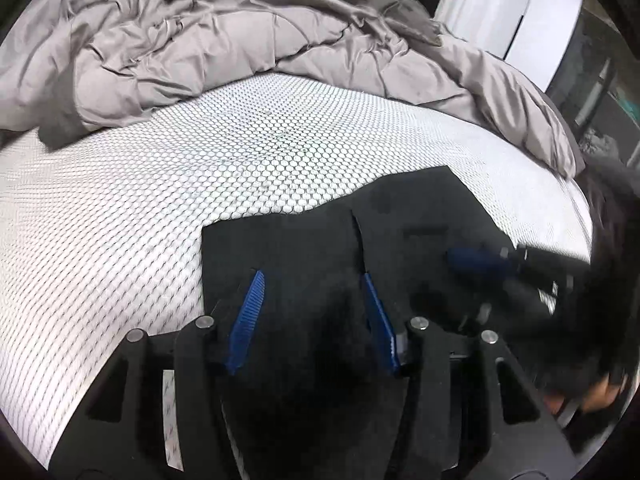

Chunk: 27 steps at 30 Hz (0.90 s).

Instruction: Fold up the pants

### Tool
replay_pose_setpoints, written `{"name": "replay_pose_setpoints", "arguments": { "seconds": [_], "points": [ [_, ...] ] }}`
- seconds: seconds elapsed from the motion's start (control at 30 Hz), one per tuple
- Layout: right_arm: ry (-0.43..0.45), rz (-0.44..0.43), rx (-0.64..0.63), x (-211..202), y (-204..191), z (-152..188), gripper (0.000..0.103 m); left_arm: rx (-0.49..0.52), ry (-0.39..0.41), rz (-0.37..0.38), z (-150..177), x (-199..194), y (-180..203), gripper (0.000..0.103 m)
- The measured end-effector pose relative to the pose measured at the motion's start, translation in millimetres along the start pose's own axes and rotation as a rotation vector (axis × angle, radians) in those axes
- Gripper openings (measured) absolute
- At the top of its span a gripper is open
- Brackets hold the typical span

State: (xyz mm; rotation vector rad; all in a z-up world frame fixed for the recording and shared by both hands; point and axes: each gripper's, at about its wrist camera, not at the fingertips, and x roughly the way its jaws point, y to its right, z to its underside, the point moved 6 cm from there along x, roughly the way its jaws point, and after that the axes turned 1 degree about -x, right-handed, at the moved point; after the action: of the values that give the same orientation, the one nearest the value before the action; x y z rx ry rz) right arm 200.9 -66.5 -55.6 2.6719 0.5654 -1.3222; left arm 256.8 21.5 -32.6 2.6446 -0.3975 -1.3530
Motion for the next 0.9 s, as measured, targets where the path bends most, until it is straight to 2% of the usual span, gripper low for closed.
{"name": "replay_pose_setpoints", "arguments": {
  "seconds": [0.1,0.2,0.27,0.33,0.37,0.43,0.5,0.57,0.63,0.7,0.8,0.9],
  "points": [
    [-0.063,0.082,-0.032,26,4,1,0.052,-0.018,-0.07,-0.016,2,36,-7,0.047],
    [-0.1,0.154,-0.012,31,24,9,0.053,0.04,-0.037,-0.015,6,37,-7,0.052],
    [-0.104,0.212,0.003,22,40,19,0.051,0.03,-0.038,-0.007,6,34,-11,0.053],
    [-0.098,0.171,0.004,20,43,23,0.051,0.024,-0.03,-0.021,9,31,-9,0.053],
    [-0.097,0.182,-0.007,20,40,21,0.052,0.026,-0.023,-0.033,9,28,-6,0.053],
    [-0.063,0.171,-0.02,13,29,15,0.052,-0.013,-0.02,-0.01,8,20,-7,0.049],
    [-0.016,0.08,-0.007,6,14,4,0.052,-0.041,0.007,0.056,5,3,-4,0.049],
    [-0.035,0.02,0.003,15,4,2,0.052,-0.002,0.034,0.056,6,-5,3,0.049],
    [-0.094,0.053,-0.032,33,1,10,0.053,0.03,-0.029,0.031,23,10,5,0.049],
    [-0.116,0.095,-0.085,37,2,17,0.053,0.062,0.0,0.005,34,15,3,0.051],
    [-0.124,0.217,-0.114,19,25,28,0.054,0.062,-0.008,0.0,34,0,1,0.052],
    [-0.072,0.156,-0.057,-1,31,31,0.055,0.007,0.013,0.004,44,-25,0,0.052]
  ]
}}
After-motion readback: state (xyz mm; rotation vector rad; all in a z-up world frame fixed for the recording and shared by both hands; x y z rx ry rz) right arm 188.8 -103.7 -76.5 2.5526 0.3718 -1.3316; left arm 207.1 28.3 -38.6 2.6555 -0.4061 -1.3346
